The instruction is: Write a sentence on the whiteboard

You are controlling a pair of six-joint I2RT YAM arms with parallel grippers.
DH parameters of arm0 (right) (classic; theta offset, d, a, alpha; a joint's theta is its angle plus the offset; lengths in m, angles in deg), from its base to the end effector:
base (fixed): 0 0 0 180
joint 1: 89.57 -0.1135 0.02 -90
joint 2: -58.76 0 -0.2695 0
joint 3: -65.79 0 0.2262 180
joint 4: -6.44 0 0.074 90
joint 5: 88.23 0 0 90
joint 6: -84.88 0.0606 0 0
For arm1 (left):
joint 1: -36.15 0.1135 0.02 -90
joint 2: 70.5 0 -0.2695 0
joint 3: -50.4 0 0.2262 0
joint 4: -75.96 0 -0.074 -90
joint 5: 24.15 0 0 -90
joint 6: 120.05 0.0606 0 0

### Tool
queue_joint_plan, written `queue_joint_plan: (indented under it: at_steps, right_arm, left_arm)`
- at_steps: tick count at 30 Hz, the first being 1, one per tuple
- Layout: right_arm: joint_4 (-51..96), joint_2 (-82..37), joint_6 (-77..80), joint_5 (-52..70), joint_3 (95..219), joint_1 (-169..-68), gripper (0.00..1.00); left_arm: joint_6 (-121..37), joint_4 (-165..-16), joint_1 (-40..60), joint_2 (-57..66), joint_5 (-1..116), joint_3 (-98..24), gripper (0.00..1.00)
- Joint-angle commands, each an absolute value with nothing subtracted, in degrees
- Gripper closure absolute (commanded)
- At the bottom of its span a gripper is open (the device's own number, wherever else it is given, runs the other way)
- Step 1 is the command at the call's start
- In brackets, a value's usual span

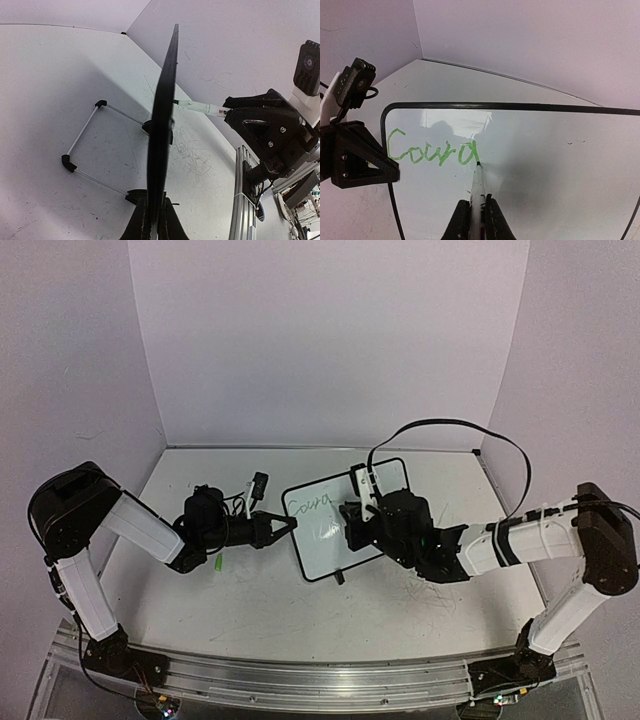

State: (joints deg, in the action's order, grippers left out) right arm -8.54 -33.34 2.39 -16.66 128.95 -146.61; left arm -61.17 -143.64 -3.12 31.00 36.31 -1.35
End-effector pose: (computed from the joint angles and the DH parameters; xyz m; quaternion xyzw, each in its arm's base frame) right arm 0.2095 0.2878 0.2416 -0.2362 0.7474 0.2180 0.5814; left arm 0.2479 -0.2413 0.1826 0.2159 0.7280 -0.5174 0.3944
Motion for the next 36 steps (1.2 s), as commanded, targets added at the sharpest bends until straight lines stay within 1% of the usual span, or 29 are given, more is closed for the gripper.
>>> queue_joint_plan:
  at_steps: [1, 6, 9, 18, 36]
  right_arm:
    - [-5.6, -31.5, 2.4, -17.8, 128.3, -146.1, 1.0]
    - [-5.7, -26.9, 2.5, -15.1, 128.9, -145.7, 1.0]
    - [-6.2, -28.1, 4.1, -11.9, 129.6, -143.4, 1.0]
    - [-8.3, -29.7, 2.6, -10.7, 130.2, -143.3, 1.0]
    - [-9.4, -32.1, 2.5, -14.0, 131.2, -143.3, 1.0]
  left_arm:
    - [-61.2, -140.6, -3.0, 29.2, 36.3, -1.2, 1.0]
    - [-61.2, -140.6, -3.0, 29.0, 36.4, -1.3, 1.0]
    - [-61.1, -140.7, -3.0, 28.9, 36.5, -1.2, 1.0]
    - [-61.2, -140.7, -3.0, 28.7, 36.4, -1.2, 1.0]
    - [-61.2, -140.6, -3.0, 29.1, 36.2, -1.6, 1.0]
